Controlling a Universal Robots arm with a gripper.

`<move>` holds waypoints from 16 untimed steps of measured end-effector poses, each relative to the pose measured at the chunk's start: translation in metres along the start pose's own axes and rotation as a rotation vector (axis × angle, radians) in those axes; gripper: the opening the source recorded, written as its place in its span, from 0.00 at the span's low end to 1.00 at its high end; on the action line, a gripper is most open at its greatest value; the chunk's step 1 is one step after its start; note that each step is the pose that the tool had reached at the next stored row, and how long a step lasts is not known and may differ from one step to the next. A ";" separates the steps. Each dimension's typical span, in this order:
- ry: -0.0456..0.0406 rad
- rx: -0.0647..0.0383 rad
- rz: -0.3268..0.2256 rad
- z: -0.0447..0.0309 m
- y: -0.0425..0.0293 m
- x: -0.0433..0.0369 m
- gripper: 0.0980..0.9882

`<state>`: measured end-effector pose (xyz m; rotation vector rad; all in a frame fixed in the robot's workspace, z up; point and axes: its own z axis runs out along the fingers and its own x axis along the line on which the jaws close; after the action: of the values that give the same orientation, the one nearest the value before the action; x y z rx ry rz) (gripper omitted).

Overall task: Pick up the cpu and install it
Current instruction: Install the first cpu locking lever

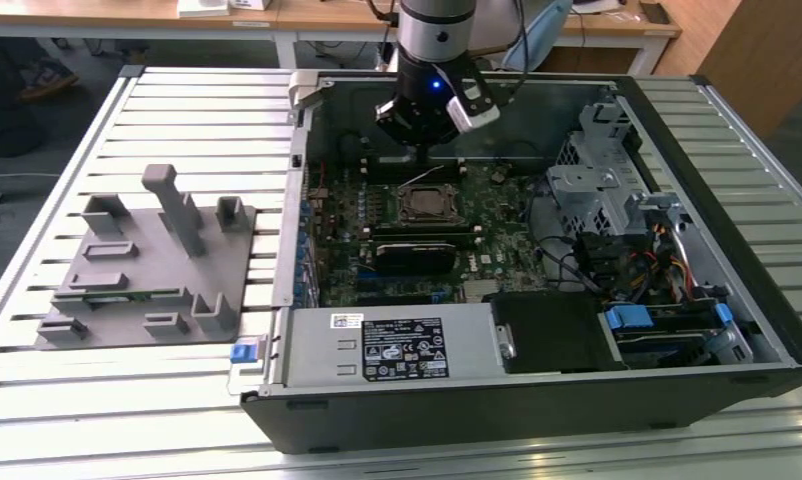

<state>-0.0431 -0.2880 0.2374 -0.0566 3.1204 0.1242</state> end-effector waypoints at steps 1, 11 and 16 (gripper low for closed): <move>0.0000 0.001 0.000 0.0011 0.0006 -0.0003 0.01; 0.0003 0.005 -0.001 0.0077 0.0038 -0.0063 0.01; 0.0012 0.031 -0.002 0.0095 0.0038 -0.0076 0.01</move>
<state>-0.0355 -0.2832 0.2283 -0.0590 3.1225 0.0750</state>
